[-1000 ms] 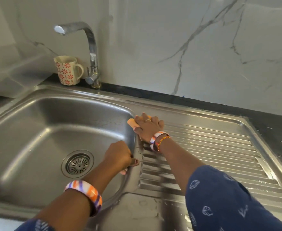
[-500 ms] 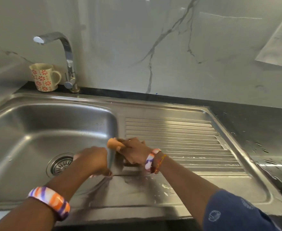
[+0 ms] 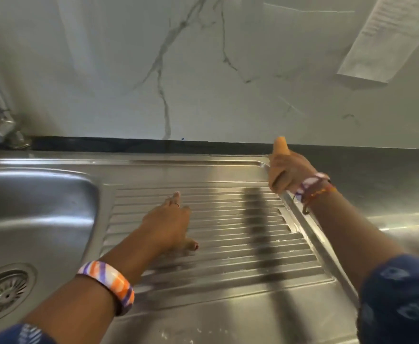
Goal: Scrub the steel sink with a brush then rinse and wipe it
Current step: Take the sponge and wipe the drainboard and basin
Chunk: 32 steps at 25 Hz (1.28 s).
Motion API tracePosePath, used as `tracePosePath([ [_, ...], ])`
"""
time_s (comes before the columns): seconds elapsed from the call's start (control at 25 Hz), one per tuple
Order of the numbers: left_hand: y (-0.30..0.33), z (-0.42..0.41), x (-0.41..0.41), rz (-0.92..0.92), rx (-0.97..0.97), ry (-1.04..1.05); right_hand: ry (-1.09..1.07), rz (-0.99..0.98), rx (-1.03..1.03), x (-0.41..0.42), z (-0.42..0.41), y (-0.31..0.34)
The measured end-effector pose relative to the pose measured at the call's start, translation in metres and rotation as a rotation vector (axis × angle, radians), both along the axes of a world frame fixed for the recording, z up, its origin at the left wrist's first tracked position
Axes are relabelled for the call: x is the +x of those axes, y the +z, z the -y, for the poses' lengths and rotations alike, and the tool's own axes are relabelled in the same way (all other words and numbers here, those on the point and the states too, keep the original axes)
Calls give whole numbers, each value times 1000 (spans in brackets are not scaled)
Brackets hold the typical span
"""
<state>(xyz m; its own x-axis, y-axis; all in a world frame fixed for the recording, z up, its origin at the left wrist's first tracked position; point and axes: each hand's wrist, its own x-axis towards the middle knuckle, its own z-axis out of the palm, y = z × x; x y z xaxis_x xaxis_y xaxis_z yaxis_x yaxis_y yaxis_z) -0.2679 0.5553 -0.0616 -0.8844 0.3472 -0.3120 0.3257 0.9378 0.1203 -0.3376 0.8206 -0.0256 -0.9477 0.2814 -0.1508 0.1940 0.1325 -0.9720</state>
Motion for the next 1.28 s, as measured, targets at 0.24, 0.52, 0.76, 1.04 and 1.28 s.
tracePosePath([
  [0.24,0,-37,-44,210,-168,-7,276,-134,1445,-103,-38,-23],
  [0.52,2,-71,-59,237,-425,-49,657,-11,1618,-118,-42,-41],
  [0.76,3,-73,-62,239,-498,-113,697,170,1617,-35,-48,-27],
  [1.04,-12,-26,-30,99,-39,18,538,123,1519,89,-32,-18],
  [1.28,-35,4,29,-56,16,3,373,257,1472,202,-13,-16],
])
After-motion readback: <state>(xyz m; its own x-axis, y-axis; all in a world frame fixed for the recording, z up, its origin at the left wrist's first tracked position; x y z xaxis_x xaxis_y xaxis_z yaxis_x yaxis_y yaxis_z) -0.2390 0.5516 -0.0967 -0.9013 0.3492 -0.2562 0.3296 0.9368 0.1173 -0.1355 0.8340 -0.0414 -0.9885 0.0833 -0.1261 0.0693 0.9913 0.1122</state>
